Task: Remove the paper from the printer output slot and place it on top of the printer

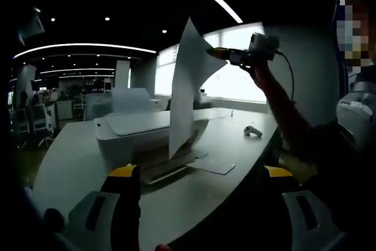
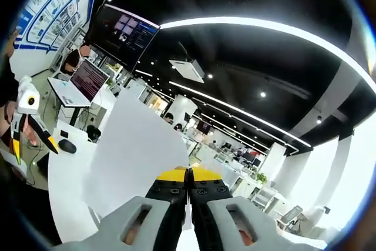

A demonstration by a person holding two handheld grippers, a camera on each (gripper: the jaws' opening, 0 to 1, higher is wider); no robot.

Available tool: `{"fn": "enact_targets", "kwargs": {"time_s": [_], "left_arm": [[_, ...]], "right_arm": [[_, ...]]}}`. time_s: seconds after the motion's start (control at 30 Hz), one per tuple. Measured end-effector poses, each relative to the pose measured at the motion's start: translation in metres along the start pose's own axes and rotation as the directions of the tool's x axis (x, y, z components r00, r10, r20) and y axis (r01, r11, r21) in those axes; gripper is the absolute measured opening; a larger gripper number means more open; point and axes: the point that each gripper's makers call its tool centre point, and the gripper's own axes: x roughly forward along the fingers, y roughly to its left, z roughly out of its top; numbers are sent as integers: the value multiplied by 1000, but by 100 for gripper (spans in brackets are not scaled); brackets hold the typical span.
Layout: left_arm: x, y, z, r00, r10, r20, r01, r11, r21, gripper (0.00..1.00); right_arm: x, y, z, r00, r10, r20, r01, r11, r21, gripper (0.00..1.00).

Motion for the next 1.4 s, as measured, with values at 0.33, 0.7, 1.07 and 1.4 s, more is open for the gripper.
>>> {"fn": "enact_targets", "kwargs": {"time_s": [0.33,0.7,1.07,1.4], "left_arm": [[-1,0,1,1000,1,1,-1,1000,1,87],[-1,-1,2,1000,-1,2,1,1000,2,87],[-2,0,2,1000,1,4,-1,1000,3,87],[-3,2,2,1000,4,4,-4,1000,1,87]], "right_arm": [[2,-6,-5,1000,-12,-16,13,999,34,0],[4,-9,-7,1000,-7,-23,9,998,66,0],[7,-10,-9,1000,-2,-25,5,995,104,0],[10,-13,-6,1000,-6,-13,7,991,135,0]]}}
